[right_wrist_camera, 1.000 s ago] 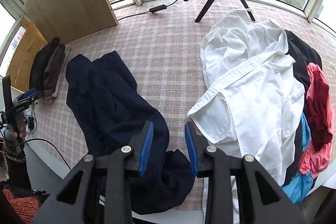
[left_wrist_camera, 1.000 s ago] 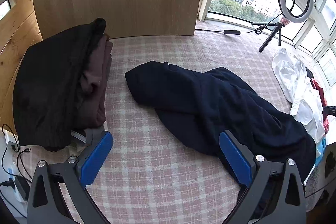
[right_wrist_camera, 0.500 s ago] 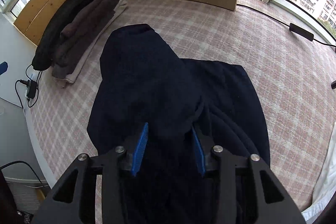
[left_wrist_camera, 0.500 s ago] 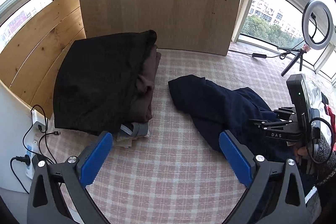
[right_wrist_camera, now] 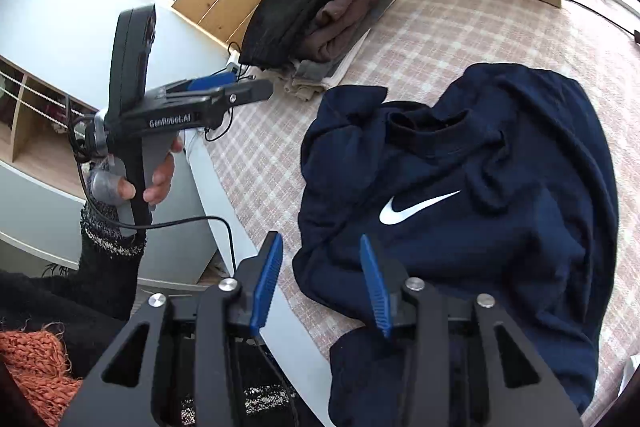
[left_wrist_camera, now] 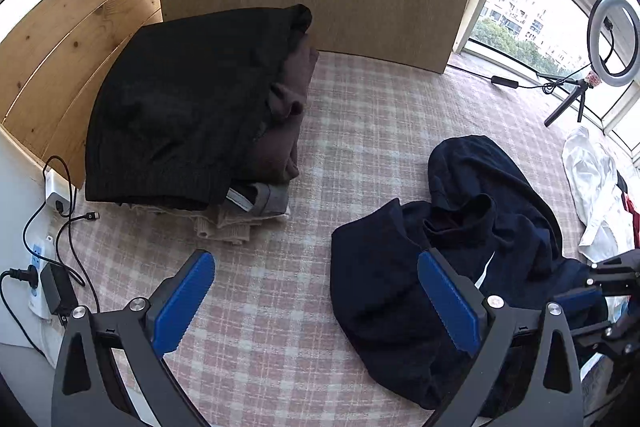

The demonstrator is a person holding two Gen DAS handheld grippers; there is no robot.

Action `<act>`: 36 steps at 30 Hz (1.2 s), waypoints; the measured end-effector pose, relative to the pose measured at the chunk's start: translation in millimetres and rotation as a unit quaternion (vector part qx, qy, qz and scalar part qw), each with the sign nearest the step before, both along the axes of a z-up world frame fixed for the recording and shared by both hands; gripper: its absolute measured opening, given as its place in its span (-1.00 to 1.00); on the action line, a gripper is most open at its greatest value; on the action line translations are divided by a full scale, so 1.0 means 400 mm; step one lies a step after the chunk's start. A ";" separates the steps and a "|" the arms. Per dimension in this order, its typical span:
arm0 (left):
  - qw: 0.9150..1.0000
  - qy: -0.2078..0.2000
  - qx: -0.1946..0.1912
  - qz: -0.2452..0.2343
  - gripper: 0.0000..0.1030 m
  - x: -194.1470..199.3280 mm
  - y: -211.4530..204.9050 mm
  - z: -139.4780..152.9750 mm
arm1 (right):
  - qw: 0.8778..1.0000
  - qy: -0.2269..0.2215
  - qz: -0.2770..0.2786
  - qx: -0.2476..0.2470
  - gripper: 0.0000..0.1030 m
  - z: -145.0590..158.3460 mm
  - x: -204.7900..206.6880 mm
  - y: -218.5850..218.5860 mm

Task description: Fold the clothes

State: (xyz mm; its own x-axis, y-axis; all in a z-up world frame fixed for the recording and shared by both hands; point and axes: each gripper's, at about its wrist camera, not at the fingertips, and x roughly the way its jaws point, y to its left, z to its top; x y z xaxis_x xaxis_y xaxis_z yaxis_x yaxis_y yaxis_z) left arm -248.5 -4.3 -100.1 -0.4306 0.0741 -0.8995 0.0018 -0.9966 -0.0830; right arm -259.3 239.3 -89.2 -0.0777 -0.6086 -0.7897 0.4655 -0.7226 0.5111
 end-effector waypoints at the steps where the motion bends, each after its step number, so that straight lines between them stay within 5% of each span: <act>1: 1.000 -0.009 -0.002 -0.011 0.98 0.002 0.022 -0.018 | 0.999 0.017 -0.029 0.021 0.20 0.009 -0.029 0.045; 6: 0.998 -0.043 -0.037 -0.034 0.98 0.006 0.095 -0.108 | 0.982 0.057 -0.116 0.135 0.20 -0.022 -0.186 0.158; 9: 0.997 -0.051 -0.058 -0.028 0.98 -0.012 0.109 -0.163 | 0.990 0.009 -0.117 0.083 0.20 -0.061 -0.227 0.134; 10: 0.996 -0.058 -0.063 -0.030 0.94 -0.016 0.111 -0.181 | 0.992 0.001 -0.104 0.067 0.20 -0.065 -0.219 0.108; 13: 0.996 -0.075 -0.042 -0.028 0.35 0.011 0.087 -0.188 | 0.996 0.009 -0.062 0.057 0.20 -0.058 -0.170 -0.003; 19: 0.996 -0.033 -0.069 0.056 0.50 0.171 -0.087 -0.072 | 0.994 0.063 0.036 0.083 0.20 -0.071 -0.080 -0.278; 25: 0.988 -0.027 -0.052 0.145 0.50 0.284 -0.270 -0.048 | 0.974 0.121 0.116 0.154 0.12 -0.170 -0.075 -0.493; 26: 0.987 -0.027 -0.051 0.147 0.50 0.288 -0.276 -0.050 | 0.980 0.091 0.119 0.131 -0.55 -0.175 -0.078 -0.485; 27: 0.988 -0.026 -0.048 0.146 0.50 0.288 -0.279 -0.052 | 0.985 0.061 0.122 0.109 -0.87 -0.180 -0.080 -0.477; 30: 0.988 -0.022 -0.041 0.144 0.50 0.289 -0.286 -0.056 | 0.991 0.052 0.104 0.065 -0.87 -0.103 -0.052 -0.377; 36: 0.997 -0.009 -0.021 0.073 0.50 0.198 -0.192 -0.052 | 0.997 0.058 -0.016 0.044 -0.87 0.113 0.065 0.037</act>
State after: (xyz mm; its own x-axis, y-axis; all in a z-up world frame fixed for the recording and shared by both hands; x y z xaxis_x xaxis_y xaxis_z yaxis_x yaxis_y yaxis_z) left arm -169.3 -81.0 -120.9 -0.4181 -0.0255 -0.9080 0.1477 -0.9882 -0.0402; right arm -233.4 254.0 -44.1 -0.1899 -0.5326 -0.8248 0.4944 -0.7777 0.3883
